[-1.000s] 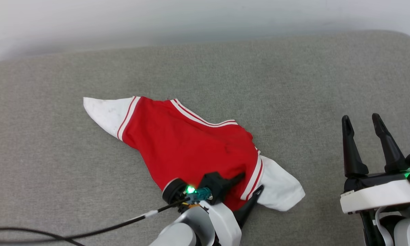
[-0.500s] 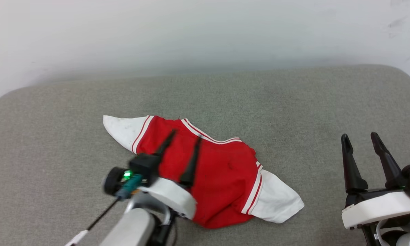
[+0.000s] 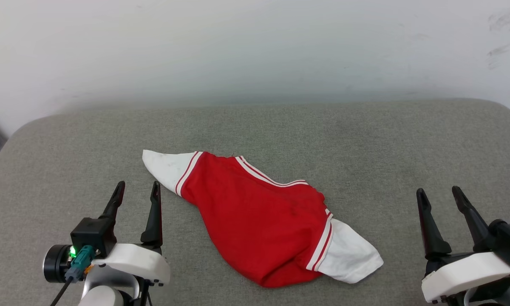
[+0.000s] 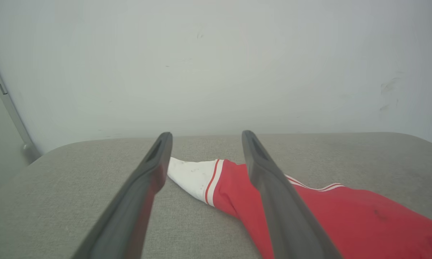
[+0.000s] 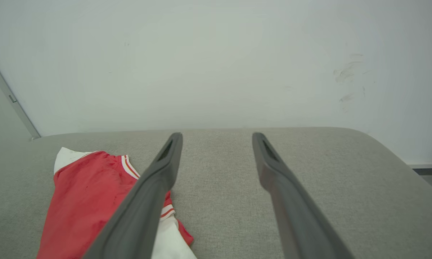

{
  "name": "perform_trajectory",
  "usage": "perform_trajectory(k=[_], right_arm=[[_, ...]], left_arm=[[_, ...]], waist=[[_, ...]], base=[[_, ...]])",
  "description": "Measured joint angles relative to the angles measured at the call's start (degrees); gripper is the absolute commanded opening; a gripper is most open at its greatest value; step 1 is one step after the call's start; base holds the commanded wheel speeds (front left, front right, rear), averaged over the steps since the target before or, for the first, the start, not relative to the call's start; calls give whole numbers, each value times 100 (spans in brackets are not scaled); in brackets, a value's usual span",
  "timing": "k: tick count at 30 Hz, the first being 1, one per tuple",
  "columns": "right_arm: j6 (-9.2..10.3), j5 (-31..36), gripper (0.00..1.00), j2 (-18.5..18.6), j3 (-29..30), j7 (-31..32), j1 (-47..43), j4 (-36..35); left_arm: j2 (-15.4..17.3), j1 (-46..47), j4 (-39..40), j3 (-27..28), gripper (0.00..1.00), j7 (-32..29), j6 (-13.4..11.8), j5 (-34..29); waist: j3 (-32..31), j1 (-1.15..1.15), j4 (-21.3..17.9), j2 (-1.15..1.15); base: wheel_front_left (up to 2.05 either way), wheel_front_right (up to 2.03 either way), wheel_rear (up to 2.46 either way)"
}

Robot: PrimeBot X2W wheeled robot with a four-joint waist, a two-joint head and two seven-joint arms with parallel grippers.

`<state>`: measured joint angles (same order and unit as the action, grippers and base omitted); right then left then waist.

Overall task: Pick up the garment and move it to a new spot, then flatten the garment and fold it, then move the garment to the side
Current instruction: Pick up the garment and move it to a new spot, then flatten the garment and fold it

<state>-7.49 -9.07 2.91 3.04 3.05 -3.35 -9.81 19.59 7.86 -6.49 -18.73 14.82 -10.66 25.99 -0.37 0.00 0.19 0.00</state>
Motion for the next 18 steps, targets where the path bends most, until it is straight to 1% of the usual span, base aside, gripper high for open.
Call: perform_trajectory(k=[9,12,16,18], right_arm=[[0,-37,100,0,-29,59,-7,-11],[0,-179,100,-1,98,113,-3,90],[0,-355,100,-1,303,587,55,425],[0,-433,100,1,386,1055,183,631]], left_arm=[[86,-120,271,51,100,-3,-56,9],[104,-116,336,43,100,-21,-65,10],[123,-76,458,41,100,-29,-69,7],[118,-53,513,34,100,-26,-68,1]], waist=[[25,0,62,0],[56,0,90,0],[183,0,152,0],[264,0,194,0]], base=[[0,0,0],[0,0,0],[0,0,0],[0,0,0]])
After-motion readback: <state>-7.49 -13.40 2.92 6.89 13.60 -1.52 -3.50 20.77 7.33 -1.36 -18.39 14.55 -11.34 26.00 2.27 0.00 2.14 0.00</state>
